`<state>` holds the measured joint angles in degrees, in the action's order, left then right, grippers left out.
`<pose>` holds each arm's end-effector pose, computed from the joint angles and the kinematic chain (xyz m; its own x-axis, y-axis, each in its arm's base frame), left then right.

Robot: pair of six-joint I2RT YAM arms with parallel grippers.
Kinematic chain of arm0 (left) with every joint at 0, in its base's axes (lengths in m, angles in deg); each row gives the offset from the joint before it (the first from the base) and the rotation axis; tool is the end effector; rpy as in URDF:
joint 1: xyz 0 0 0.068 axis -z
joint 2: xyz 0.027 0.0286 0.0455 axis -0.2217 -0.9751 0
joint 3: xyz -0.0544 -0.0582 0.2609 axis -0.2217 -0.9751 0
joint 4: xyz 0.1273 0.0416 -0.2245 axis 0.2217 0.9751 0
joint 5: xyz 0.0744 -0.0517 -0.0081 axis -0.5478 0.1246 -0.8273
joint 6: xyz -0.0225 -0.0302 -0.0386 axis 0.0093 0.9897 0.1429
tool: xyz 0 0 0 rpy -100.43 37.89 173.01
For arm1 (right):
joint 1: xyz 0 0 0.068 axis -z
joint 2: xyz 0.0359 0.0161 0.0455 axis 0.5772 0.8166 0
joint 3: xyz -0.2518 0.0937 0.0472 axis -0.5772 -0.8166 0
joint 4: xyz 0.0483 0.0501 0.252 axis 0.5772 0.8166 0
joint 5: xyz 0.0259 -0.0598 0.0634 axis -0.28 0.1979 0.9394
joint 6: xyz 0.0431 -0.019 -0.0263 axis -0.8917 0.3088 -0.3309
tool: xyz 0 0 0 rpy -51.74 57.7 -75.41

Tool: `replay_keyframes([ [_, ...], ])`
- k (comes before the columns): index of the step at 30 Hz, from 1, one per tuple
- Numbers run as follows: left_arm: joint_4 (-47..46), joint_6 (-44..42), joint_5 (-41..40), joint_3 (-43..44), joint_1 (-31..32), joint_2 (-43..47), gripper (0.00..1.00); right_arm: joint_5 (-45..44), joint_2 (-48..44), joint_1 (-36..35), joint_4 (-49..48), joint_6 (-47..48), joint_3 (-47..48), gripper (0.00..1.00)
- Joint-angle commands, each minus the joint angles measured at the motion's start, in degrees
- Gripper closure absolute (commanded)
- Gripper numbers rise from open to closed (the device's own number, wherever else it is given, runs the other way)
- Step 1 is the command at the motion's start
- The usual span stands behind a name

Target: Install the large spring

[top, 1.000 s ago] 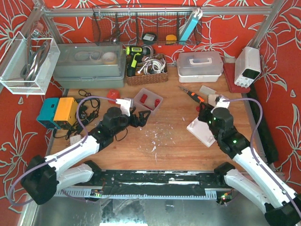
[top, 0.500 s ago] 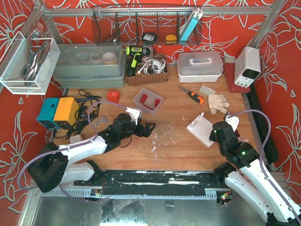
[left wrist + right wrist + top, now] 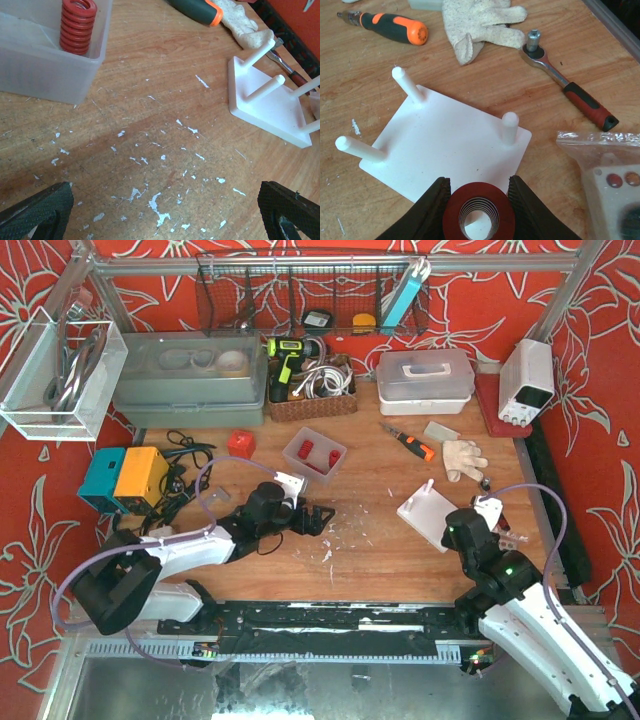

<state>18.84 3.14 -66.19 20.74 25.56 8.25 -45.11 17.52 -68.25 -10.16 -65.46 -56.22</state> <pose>0.1940 -0.1608 0.1808 -0.5630 -0.0156 -0.8263 0.5585 0.7297 -0.3944 0.0998 0.0436 0.2249 -0.5303 0.3806 -0.7576 0.2845 0.9216 0.2639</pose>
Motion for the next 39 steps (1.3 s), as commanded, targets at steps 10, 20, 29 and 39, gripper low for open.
replay_keyframes([
  [10, -1.44, -0.41, 1.54, 1.16, 0.3, 0.52, 0.0, -3.07, -0.35, -2.65, -4.65, 0.97, -2.17, 1.0],
  [20, -0.97, -0.24, 1.87, 1.17, 0.39, 0.94, 0.0, -5.19, 3.04, -4.15, -5.12, 0.04, -3.48, 1.0],
  [29, -0.91, -0.23, 1.45, 0.88, 0.39, 1.79, 0.0, -5.69, 4.01, -4.63, -7.34, -1.35, -6.04, 0.82],
  [39, 0.51, -0.58, -2.86, 0.37, 0.39, 3.86, 0.0, -6.27, 3.2, -4.66, -5.6, -0.97, -4.94, 0.5],
])
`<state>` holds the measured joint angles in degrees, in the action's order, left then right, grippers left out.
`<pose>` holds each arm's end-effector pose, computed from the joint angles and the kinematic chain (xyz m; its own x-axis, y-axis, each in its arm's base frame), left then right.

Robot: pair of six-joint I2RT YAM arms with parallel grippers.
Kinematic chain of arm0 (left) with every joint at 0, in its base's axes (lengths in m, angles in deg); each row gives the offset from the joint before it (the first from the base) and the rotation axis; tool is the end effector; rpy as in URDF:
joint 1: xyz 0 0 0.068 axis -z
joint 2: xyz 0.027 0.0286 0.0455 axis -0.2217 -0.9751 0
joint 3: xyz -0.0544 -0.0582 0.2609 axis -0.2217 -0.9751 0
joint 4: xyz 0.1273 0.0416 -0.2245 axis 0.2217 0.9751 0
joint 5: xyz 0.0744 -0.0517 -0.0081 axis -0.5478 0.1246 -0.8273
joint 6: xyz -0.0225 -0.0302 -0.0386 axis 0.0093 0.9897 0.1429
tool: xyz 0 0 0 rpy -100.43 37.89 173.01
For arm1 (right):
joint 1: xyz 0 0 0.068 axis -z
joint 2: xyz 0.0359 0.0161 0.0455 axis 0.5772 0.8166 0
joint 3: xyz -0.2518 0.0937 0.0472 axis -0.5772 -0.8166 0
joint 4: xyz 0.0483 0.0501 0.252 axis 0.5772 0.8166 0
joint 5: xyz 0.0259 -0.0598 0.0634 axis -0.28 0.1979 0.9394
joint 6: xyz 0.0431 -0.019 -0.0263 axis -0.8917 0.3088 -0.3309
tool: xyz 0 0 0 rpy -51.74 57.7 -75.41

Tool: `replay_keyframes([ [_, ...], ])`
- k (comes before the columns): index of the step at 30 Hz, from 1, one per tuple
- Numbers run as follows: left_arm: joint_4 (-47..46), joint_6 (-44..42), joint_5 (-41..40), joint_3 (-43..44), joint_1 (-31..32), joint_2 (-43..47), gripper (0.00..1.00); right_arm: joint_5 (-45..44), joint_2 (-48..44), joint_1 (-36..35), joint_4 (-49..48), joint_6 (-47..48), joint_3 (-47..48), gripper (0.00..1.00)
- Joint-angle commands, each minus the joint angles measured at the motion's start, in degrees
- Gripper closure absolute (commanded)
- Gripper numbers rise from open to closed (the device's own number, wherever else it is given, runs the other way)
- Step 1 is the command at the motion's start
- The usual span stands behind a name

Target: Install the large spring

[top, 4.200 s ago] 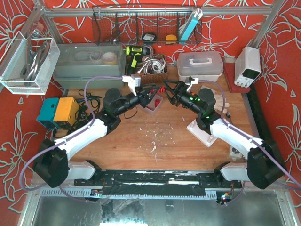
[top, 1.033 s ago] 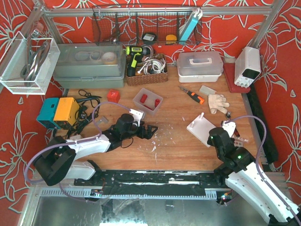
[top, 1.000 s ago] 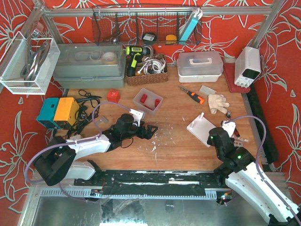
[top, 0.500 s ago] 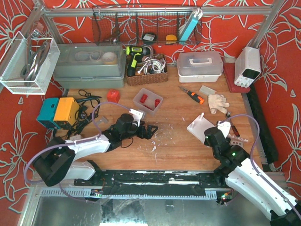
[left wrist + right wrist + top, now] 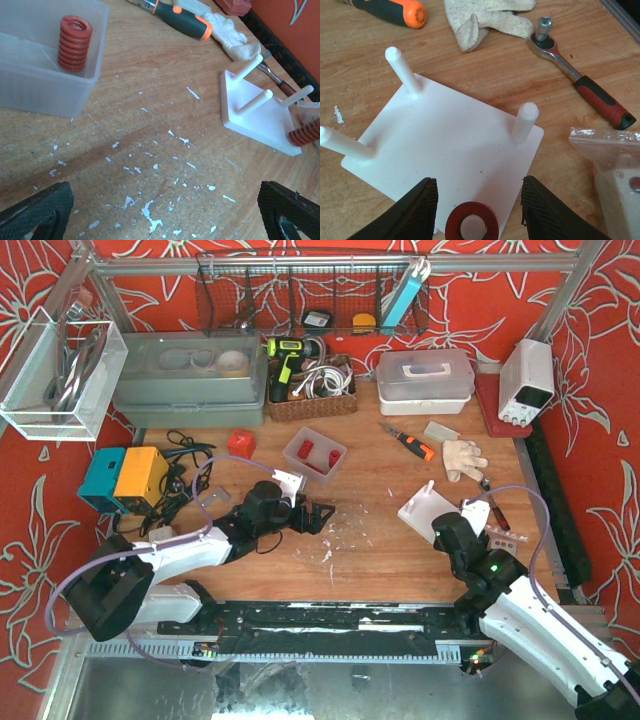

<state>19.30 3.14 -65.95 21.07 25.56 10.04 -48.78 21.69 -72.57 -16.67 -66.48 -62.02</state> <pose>0.1927 -0.1599 0.1890 -0.5450 -0.0296 -0.8379 0.5699 0.7199 -0.3961 0.1062 0.0561 0.1946 -0.5537 0.3260 -0.7663 0.2714 0.9406 0.2040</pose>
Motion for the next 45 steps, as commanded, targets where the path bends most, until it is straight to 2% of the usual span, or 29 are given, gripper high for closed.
replay_keyframes([
  [1, 0.37, -0.46, -4.12, -0.19, 0.39, 2.4, 0.0, -2.63, -1.52, -0.32, 1.33, 0.33, 1.2, 0.49],
  [4, 1.46, -0.37, -7.57, -0.33, 0.39, 3.39, 0.0, -1.44, -2.83, -0.31, 1.83, 1.94, 2.42, 0.46],
  [8, 2.71, -0.04, -12.67, -0.49, 0.39, 3.51, 0.0, 3.62, -3.56, -0.31, 0.67, 6.51, 6.12, 0.36],
  [11, 6.59, 1.08, -16.15, 1.74, 0.32, 2.39, 0.0, 5.97, -2.52, -0.36, 1.02, 9.84, 10.78, 0.2],
  [13, 9.44, 0.97, -17.4, 4.4, 0.11, 1.51, 0.07, 7.67, -1.44, -0.31, -0.13, 13.29, 13.55, 0.05],
  [14, 10.4, 0.9, -17.56, 5.58, -0.28, 1.04, 0.14, 8.37, -0.69, -0.35, -0.57, 14.5, 14.96, 0.02],
  [18, 14.41, 0.38, -18.24, 12.7, -2.68, -2.55, 0.26, 12.91, 1.65, -0.3, -4.25, 17.59, 17.43, 0.01],
  [22, 21.77, -2.32, -19.45, 24.38, -4.25, -11.87, 0.36, 16.4, 3.71, -0.3, -8.31, 21.89, 18.8, 0.01],
  [25, 25.72, -4.08, -18.09, 31.95, -5.24, -17.65, 0.52, 16.84, 4.64, -0.34, -10.27, 25.04, 19.06, 0.01],
  [27, 27.88, -6.2, -18.02, 35.66, -5.34, -20.71, 0.58, 16.9, 4.12, -0.3, -11.26, 25.26, 18.46, 0.01],
  [34, 38.63, -12.13, -16.44, 47.82, -8.29, -29.46, 0.6, 18.31, -1.11, -0.31, -13.99, 24.65, 14.42, 0.02],
  [37, 33.83, -20.76, -9.6, 46.91, -8.14, -29.53, 0.6, 18.7, -2.98, -0.35, -14.96, 24.56, 13.25, 0.02],
  [43, 21.41, -40.86, -3.28, 38.95, -8.4, -25.43, 0.59, 19.06, -4.63, -0.3, -15.13, 24.9, 12.89, 0.02],
  [45, 20.82, -43.75, -2.0, 38.81, -9.04, -25.53, 0.58, 18.79, -4.84, -0.3, -15.09, 25.11, 12.9, 0.02],
])
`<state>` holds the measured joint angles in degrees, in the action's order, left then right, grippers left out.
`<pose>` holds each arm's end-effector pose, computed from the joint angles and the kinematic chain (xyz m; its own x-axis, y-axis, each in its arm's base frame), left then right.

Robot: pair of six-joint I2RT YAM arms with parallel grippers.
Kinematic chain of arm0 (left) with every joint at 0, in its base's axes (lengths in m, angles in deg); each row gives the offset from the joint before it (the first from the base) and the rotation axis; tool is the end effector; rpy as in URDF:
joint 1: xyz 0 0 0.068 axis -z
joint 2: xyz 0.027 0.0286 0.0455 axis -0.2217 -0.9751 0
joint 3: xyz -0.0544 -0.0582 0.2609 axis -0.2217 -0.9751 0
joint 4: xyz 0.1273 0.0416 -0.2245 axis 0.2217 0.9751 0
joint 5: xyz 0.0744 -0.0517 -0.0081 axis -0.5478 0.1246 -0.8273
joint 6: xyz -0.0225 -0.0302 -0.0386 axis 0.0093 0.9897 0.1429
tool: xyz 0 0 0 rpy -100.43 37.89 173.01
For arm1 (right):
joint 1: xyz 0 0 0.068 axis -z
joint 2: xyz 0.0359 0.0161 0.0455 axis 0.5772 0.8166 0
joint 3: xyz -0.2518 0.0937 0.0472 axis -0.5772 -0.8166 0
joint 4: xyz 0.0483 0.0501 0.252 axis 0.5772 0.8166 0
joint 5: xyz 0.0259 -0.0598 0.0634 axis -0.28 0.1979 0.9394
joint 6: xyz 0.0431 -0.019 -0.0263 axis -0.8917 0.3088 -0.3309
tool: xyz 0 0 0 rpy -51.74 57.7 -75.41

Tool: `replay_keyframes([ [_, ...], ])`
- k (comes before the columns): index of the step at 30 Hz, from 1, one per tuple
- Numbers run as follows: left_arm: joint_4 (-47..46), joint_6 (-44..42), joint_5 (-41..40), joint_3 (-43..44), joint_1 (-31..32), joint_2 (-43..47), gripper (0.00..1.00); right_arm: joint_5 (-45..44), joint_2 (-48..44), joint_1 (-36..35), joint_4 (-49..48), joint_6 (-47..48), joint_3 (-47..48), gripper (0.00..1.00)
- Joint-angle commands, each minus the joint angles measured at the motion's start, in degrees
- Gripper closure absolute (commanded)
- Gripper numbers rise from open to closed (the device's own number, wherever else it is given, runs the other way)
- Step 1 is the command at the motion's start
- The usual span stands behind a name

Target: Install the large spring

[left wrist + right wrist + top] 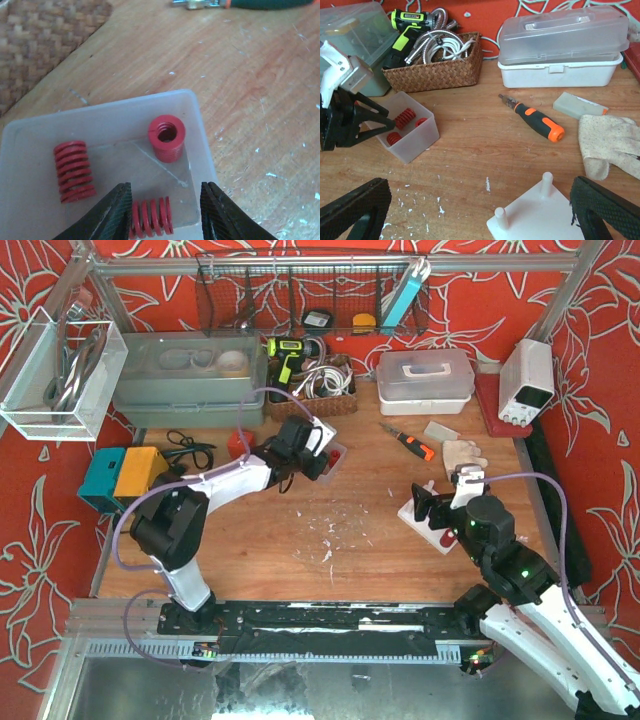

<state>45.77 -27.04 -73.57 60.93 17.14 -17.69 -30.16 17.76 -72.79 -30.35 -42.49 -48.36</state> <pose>0.3343 -0.1939 0.2239 -0.4335 0.4241 -0.7951 0.5919 0.7993 0.1036 0.1056 0.0695 0.3006 -0.3438 0.1837 -0.9209 -0.2856 0.9138 0.2889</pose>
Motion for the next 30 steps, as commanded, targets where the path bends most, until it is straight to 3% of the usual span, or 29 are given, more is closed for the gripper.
replay_keyframes([
  [1, -5.14, -14.84, 6.55, -0.6, -1.18, 1.88, 0.59, 0.11, -0.9, -0.08, -1.28, 1.26, -0.66, 0.02],
  [11, -1.87, -29.75, 15.88, 2.92, -7.89, -2.57, 0.54, -0.67, -1.28, -0.13, -1.76, 1.52, -1.47, 0.02],
  [17, -3.11, -25.39, 22.2, 6.23, -7.28, -6.58, 0.58, -1.11, -1.13, -0.08, -2.42, 1.7, -1.63, 0.02],
  [30, -4.83, -36.72, 21.86, 6.8, -5.87, -13.01, 0.51, -2.87, -1.94, -0.12, -2.06, 2.61, -1.66, 0.02],
])
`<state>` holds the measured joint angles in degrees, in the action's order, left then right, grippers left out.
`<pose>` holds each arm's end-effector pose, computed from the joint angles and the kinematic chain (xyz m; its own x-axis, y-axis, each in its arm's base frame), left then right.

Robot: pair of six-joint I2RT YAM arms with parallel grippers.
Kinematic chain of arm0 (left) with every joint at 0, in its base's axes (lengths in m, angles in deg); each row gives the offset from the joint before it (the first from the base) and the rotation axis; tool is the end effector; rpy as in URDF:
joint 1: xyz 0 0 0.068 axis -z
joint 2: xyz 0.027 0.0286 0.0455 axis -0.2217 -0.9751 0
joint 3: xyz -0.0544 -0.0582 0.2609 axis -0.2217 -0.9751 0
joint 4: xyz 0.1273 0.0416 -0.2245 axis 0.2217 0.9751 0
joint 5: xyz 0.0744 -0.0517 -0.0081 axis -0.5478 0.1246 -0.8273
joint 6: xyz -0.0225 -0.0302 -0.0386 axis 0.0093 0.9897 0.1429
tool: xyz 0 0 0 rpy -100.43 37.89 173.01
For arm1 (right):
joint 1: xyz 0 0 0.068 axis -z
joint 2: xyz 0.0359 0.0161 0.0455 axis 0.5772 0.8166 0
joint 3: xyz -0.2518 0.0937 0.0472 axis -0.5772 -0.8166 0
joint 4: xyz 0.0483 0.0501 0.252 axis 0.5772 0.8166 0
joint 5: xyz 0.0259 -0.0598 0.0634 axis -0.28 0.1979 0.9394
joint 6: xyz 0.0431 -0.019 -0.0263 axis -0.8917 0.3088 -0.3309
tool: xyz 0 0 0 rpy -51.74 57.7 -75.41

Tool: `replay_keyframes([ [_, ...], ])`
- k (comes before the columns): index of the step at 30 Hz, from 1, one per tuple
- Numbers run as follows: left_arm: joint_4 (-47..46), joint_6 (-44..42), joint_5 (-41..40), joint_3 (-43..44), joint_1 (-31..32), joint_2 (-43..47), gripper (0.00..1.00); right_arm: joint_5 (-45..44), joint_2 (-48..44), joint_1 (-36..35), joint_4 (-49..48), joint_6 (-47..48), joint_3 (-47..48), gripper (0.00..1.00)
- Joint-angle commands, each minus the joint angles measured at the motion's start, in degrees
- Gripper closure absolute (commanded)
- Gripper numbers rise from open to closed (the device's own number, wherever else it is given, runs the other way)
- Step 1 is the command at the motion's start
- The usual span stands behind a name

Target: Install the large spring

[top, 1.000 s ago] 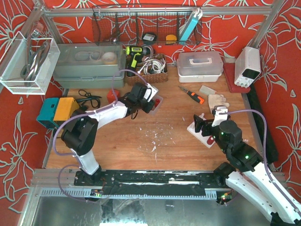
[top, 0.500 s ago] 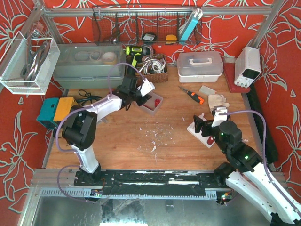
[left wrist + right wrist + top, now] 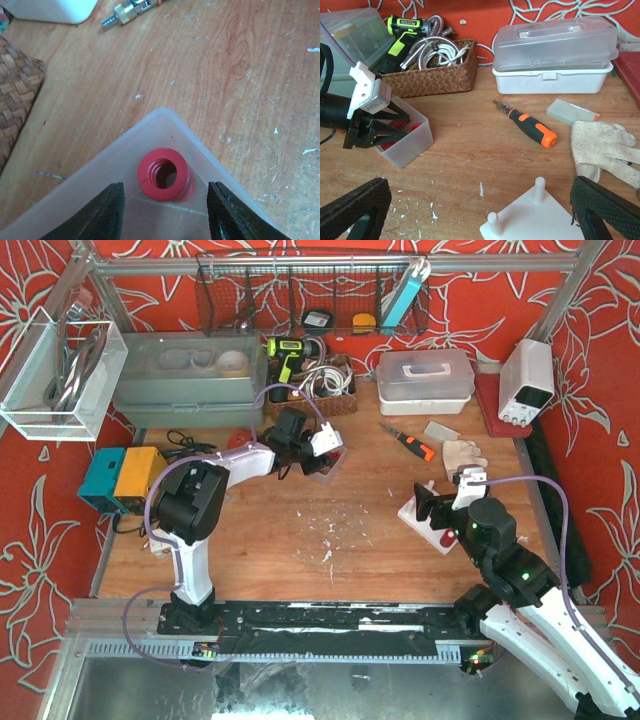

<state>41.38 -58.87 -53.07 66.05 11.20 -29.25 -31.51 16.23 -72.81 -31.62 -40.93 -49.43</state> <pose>0.3804 -0.1842 0.1828 -0.0151 0.6653 -0.7464 0.8625 0.3863 0.3268 0.1034 0.0669 0.2995 -0.3063 0.1787 -0.9350 -0.2815 0.9213 0.2683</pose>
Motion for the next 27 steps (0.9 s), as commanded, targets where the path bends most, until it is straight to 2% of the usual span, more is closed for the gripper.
replay_keyframes([
  [1, 0.05, -5.65, 1.49, 2.15, 0.03, -2.03, 0.51, -1.65, -0.42, -0.11, -0.67, 1.11, -0.55, 0.02],
  [11, 3.78, -10.19, 2.9, 4.62, 0.07, -4.92, 0.5, -2.77, -0.44, -0.1, -0.95, 1.29, -0.92, 0.02],
  [18, 5.03, -10.74, 1.81, 5.02, 0.07, -5.85, 0.69, -3.11, -0.16, -0.1, -1.24, 1.29, -1.07, 0.02],
  [27, 7.03, -11.84, -2.81, 5.49, -0.19, -5.83, 0.74, -3.46, -0.44, -0.11, -1.24, 1.2, -1.33, 0.02],
])
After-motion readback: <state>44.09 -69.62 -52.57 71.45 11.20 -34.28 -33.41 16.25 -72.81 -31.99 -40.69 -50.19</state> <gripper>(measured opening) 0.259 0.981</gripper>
